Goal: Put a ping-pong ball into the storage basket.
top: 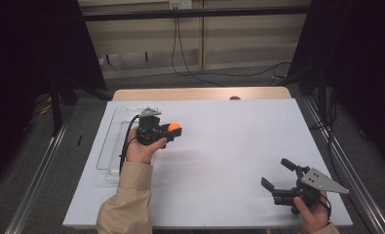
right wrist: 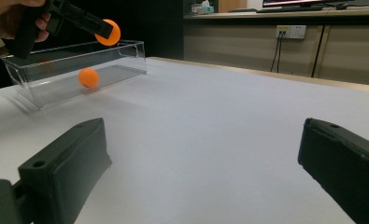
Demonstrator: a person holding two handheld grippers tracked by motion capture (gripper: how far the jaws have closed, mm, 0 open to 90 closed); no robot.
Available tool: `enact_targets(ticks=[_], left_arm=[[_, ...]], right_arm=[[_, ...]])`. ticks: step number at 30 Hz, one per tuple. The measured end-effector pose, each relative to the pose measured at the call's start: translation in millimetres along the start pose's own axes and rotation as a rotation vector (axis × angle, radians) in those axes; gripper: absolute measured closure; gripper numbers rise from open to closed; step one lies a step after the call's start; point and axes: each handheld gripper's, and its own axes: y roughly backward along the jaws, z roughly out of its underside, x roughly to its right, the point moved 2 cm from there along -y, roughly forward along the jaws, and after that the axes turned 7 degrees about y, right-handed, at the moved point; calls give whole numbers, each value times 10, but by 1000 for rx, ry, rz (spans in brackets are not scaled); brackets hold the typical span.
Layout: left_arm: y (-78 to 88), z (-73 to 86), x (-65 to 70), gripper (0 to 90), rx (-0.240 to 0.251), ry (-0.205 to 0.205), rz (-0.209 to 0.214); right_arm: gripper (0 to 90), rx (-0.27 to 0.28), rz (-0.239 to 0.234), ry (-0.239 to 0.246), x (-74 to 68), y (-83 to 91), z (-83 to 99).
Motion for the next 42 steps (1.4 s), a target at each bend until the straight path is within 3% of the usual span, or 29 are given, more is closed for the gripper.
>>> enact_targets(ticks=[42], left_arm=[[205,-22,-225,508,47,17,-73]], right_arm=[[11,1,-2,3,-1,0,-3]])
